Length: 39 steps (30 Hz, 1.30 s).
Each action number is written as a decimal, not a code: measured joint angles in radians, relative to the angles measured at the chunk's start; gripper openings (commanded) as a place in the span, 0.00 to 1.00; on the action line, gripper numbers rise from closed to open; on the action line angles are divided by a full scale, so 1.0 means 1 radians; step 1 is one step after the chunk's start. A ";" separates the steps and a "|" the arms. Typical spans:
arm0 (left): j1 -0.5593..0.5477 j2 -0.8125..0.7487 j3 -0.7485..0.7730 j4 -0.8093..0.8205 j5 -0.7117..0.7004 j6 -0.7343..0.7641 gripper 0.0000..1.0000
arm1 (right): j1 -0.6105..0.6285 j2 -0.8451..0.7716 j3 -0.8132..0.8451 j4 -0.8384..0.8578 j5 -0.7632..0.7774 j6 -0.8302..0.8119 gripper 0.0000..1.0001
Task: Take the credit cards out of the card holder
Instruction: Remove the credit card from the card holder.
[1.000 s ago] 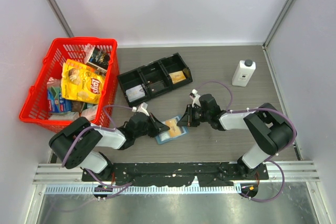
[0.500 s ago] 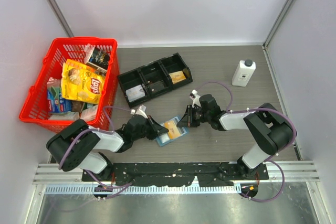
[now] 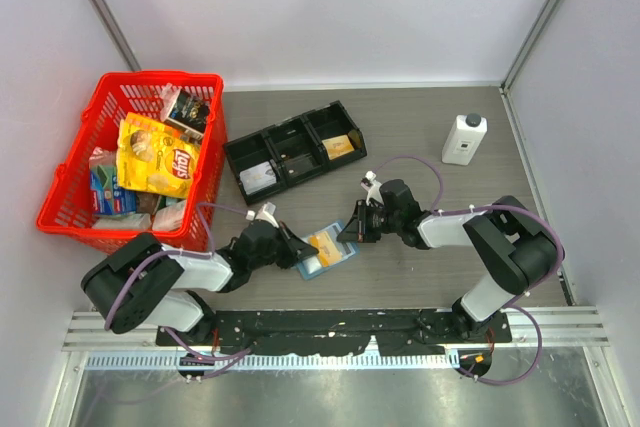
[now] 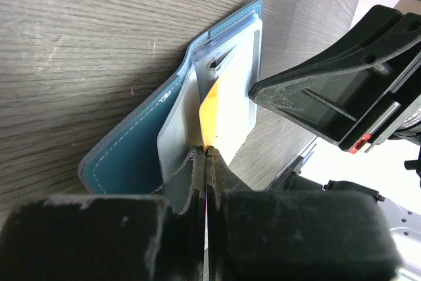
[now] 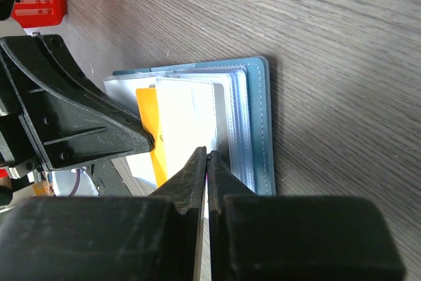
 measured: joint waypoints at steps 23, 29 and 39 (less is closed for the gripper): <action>0.002 0.085 -0.006 0.112 0.011 -0.018 0.00 | -0.003 0.011 0.005 0.004 -0.017 -0.001 0.08; 0.002 -0.010 -0.006 0.026 0.006 -0.011 0.00 | -0.005 0.011 0.005 0.003 -0.018 -0.002 0.08; 0.000 -0.258 -0.006 -0.283 -0.033 0.039 0.00 | -0.009 0.019 0.011 0.002 -0.029 -0.001 0.08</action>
